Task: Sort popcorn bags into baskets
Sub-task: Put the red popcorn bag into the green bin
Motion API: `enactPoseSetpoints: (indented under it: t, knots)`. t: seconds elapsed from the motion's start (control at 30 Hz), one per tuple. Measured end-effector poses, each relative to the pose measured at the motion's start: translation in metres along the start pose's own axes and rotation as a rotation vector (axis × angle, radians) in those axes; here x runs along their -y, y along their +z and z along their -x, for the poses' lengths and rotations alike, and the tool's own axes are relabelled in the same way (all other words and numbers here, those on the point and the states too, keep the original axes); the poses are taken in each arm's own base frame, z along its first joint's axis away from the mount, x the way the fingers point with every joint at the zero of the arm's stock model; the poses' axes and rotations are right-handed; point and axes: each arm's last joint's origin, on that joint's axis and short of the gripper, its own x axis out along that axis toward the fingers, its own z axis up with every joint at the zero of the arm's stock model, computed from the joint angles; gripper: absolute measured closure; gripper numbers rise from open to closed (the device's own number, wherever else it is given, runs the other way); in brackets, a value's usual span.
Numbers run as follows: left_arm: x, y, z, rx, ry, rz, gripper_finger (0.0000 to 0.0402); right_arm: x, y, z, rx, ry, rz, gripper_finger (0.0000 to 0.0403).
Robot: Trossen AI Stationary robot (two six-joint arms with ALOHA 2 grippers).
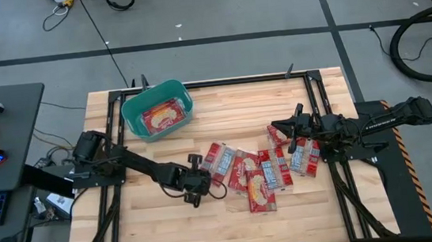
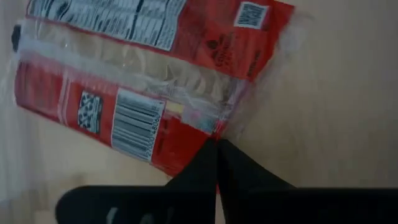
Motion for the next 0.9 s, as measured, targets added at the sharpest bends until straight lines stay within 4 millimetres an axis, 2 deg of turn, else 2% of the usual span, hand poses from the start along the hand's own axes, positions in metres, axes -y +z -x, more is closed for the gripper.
enactPoseSetpoints:
  t: [0.23, 0.53, 0.9]
  knots:
    - [-0.019, 0.004, 0.039, 0.068, 0.007, 0.169, 0.0399, 0.0, 0.0, 0.0, 0.0, 0.0, 0.0, 0.0377]
    - [-0.042, 0.005, 0.085, 0.187, 0.123, 0.303, 0.04, 0.0, 0.0, 0.0, 0.0, 0.0, 0.0, 0.0377]
    - [-0.09, -0.005, 0.134, 0.328, 0.285, 0.469, 0.0401, 0.0, 0.0, 0.0, 0.001, 0.0, 0.0, 0.0377]
